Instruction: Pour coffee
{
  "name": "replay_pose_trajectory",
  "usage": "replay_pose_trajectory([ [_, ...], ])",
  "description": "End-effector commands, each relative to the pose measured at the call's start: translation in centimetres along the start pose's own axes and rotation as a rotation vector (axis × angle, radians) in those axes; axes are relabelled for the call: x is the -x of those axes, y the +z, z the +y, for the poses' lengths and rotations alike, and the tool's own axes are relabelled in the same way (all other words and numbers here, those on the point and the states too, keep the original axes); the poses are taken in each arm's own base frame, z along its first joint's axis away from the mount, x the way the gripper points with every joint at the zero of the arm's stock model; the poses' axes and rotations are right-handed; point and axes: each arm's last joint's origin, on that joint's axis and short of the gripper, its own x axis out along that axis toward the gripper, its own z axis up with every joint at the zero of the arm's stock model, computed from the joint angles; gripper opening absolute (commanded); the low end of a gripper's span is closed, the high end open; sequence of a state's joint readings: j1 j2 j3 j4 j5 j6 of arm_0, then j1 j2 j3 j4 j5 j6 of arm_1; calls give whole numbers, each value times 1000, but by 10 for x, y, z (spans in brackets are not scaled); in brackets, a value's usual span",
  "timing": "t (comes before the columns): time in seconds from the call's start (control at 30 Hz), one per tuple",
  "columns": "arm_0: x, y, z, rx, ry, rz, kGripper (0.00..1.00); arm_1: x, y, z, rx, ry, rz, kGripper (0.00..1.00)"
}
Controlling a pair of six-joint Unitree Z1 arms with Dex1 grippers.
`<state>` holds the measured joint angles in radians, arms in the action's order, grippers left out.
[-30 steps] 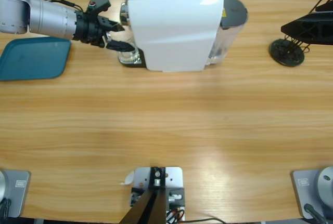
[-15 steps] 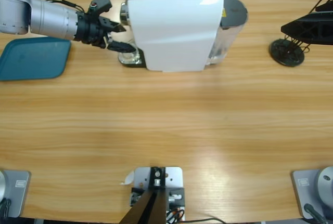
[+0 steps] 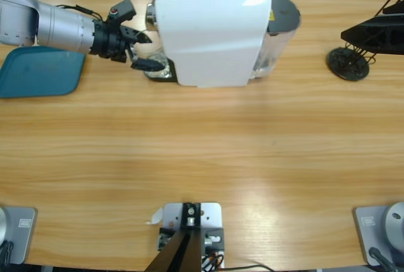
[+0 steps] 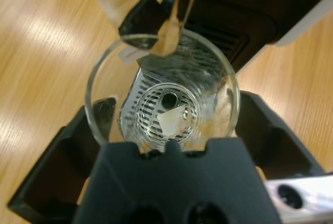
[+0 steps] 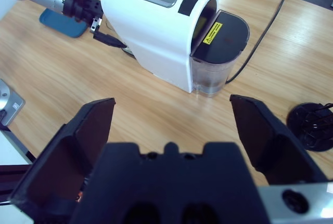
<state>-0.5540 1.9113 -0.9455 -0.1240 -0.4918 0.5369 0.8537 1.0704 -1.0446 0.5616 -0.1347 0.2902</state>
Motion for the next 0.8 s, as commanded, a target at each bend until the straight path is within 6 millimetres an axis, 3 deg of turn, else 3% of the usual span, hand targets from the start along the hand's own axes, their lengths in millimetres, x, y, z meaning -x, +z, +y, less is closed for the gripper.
replay_pose_trajectory([
  [0.03,8,-19,-11,42,50,77,1000,-2,-5,-2,-5,-2,18,1000],
  [0.27,56,-32,-24,124,95,37,1000,-5,2,0,-4,-4,20,1000],
  [0.37,79,-36,-40,142,112,11,1000,-7,7,2,-4,-13,14,1000],
  [0.47,96,-34,-61,132,145,9,1000,-12,27,7,19,-25,-8,986],
  [0.5,101,-36,-68,138,166,20,1000,-16,40,11,22,-25,-11,869],
  [0.6,122,-38,-89,183,200,25,1000,-30,75,22,55,-39,21,172],
  [0.63,127,-38,-96,203,206,33,1000,-36,84,23,68,-51,26,10],
  [0.8,135,-43,-120,189,189,83,1000,-70,114,20,52,-177,120,0],
])
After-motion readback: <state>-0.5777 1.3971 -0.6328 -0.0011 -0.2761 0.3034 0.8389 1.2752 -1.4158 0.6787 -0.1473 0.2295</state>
